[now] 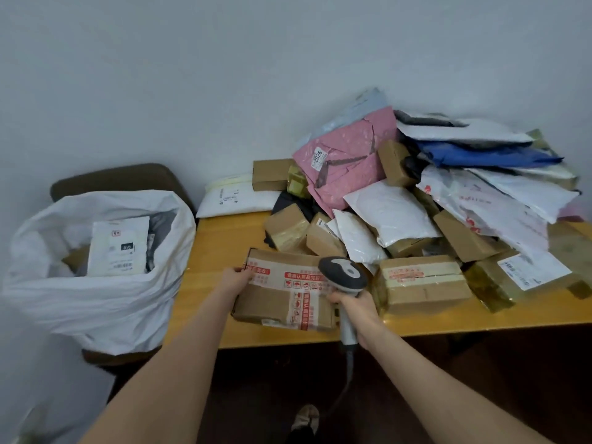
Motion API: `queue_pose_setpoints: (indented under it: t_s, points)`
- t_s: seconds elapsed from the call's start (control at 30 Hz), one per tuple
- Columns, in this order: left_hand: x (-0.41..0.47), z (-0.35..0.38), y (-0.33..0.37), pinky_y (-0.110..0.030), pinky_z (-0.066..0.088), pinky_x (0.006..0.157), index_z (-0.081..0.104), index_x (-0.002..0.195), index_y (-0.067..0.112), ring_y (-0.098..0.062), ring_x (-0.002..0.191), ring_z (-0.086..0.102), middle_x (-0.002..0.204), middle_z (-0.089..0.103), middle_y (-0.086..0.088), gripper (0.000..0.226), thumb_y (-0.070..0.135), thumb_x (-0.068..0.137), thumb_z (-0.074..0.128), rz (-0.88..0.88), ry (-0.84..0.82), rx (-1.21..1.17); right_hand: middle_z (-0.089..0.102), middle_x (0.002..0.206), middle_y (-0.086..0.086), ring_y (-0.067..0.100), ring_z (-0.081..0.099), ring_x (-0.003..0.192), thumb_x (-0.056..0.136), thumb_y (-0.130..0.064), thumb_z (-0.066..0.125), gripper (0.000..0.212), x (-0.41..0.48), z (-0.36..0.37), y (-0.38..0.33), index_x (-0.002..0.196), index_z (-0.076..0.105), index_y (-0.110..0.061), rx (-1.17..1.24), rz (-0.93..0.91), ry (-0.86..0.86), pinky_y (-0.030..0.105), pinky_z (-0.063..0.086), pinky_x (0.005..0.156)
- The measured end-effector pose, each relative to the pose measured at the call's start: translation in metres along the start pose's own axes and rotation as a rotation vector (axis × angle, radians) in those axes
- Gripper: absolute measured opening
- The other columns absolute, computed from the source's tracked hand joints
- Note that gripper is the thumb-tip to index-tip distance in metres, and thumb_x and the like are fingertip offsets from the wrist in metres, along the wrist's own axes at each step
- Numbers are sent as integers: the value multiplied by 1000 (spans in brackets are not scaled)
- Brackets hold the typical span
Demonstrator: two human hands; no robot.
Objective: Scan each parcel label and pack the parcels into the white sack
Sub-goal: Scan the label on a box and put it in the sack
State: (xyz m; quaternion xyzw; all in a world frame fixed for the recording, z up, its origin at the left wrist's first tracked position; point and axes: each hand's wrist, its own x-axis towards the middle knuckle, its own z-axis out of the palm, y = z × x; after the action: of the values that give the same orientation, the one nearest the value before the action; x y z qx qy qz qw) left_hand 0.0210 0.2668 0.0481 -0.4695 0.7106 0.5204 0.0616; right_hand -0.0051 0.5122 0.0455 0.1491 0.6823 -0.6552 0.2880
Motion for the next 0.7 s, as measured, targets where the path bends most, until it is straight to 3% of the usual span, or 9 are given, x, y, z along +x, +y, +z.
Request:
queue_pose_setpoints:
  t_s: [0.13,0.23,0.33,0.43,0.5,0.6,0.7]
  points:
    - [-14,-39,35,-33,44,73,61,117,6,-19,82,55,91,61,-5,31,25,94,53,127,92,-35,68,108,10,27,63,101,79,-9,74,32,-9,14,-34,108,62,-11,90,-53,-15,48,52,91]
    - [-20,-58,61,-28,44,63,61,116,12,-15,79,57,88,64,-1,25,17,93,54,230,66,-169,72,90,9,22,68,77,80,-11,74,23,-5,19,-66,100,65,-8,184,-80,-31,34,55,62]
    - [-18,-75,89,-27,47,68,60,120,24,-12,87,62,97,70,2,38,4,87,59,354,-40,-273,74,80,13,27,69,67,84,-18,73,18,2,22,-105,96,68,-5,321,-68,-50,38,58,62]
    - [-2,-90,110,-38,49,86,51,130,26,-18,109,61,117,67,0,50,0,87,61,456,-139,-325,75,79,11,24,71,64,87,-23,70,19,15,26,-139,94,70,-6,438,-92,-101,32,56,51]
    - [14,-97,122,-42,46,92,47,134,24,-22,118,56,124,63,0,54,0,88,61,513,-162,-307,74,83,10,23,70,67,86,-26,69,26,26,35,-156,101,68,-6,454,-93,-98,32,56,54]
    - [39,-108,140,-40,41,94,38,143,28,-20,122,50,133,56,6,63,6,89,62,589,-193,-218,71,102,16,31,69,84,83,-35,73,42,42,51,-176,107,64,-2,423,-83,-39,45,58,79]
    - [62,-116,158,-38,48,94,42,142,29,-21,121,53,133,56,3,65,-2,88,60,603,-261,-260,71,104,20,33,68,85,77,-41,78,54,54,64,-195,112,61,-3,450,-84,7,48,56,86]
